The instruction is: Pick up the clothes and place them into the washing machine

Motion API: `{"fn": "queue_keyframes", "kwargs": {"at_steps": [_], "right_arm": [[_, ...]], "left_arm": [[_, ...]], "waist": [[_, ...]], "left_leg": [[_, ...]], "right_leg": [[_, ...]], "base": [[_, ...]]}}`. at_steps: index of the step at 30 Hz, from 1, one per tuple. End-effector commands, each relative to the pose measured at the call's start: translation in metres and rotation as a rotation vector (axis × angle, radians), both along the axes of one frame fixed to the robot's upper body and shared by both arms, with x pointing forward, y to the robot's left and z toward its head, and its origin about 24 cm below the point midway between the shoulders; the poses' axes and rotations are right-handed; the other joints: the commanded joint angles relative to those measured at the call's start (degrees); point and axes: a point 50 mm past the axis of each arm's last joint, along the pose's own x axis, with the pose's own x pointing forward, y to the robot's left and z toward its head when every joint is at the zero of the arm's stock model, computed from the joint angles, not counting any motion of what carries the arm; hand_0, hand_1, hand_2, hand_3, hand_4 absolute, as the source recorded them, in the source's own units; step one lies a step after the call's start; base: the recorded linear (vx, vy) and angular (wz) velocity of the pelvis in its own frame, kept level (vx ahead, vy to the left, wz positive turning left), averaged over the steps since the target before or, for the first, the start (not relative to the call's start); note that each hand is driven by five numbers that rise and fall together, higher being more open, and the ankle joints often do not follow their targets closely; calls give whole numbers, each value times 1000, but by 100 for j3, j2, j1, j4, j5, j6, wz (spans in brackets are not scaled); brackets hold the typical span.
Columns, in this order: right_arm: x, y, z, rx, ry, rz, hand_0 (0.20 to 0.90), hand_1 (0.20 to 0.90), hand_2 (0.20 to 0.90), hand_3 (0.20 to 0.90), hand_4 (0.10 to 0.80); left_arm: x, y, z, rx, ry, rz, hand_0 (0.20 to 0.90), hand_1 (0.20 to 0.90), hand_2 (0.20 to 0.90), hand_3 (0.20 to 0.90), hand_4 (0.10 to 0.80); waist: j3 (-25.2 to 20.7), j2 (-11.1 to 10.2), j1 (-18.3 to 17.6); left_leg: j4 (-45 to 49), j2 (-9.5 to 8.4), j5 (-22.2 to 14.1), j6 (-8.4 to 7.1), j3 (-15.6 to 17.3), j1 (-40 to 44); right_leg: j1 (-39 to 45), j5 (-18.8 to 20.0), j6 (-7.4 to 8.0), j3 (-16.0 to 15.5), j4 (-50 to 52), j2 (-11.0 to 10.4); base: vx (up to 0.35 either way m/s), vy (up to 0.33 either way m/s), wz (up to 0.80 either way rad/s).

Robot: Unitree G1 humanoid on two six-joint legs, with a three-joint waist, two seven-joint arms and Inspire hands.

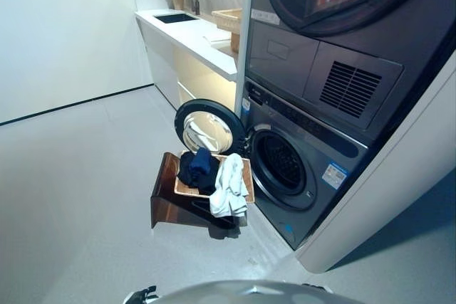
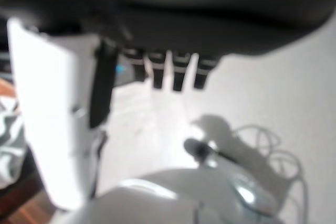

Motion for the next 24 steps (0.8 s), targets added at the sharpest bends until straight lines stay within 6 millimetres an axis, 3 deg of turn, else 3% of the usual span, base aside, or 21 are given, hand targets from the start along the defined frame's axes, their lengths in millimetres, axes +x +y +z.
{"fn": "queue_keyframes", "kwargs": {"at_steps": [1, 7, 24], "right_arm": [[33, -2, 4, -12, -91, -15, 900, 900, 900, 900, 800], [33, -2, 5, -15, -93, -23, 900, 900, 900, 900, 800], [36, 0, 4, -10, -95, -9, 900, 900, 900, 900, 800]], "left_arm": [[41, -9, 2, -9, -116, -8, 900, 900, 900, 900, 800], [42, -6, 3, -2, -138, 52, 900, 900, 900, 900, 800], [42, -10, 2, 3, -108, -29, 900, 900, 900, 900, 800]], "waist": [[278, -163, 36], [291, -164, 47], [364, -174, 37]], "left_leg": [[-17, -564, -1, 109, -52, -48], [-17, -561, 7, 105, -65, -57], [-17, -540, 41, 96, -88, -90]], "right_leg": [[403, -283, -138, -71, 12, 465], [393, -286, -137, -69, 12, 467], [339, -254, -172, -57, 12, 496]], "base": [[0, 0, 0], [0, 0, 0], [-3, -8, 1]]}}
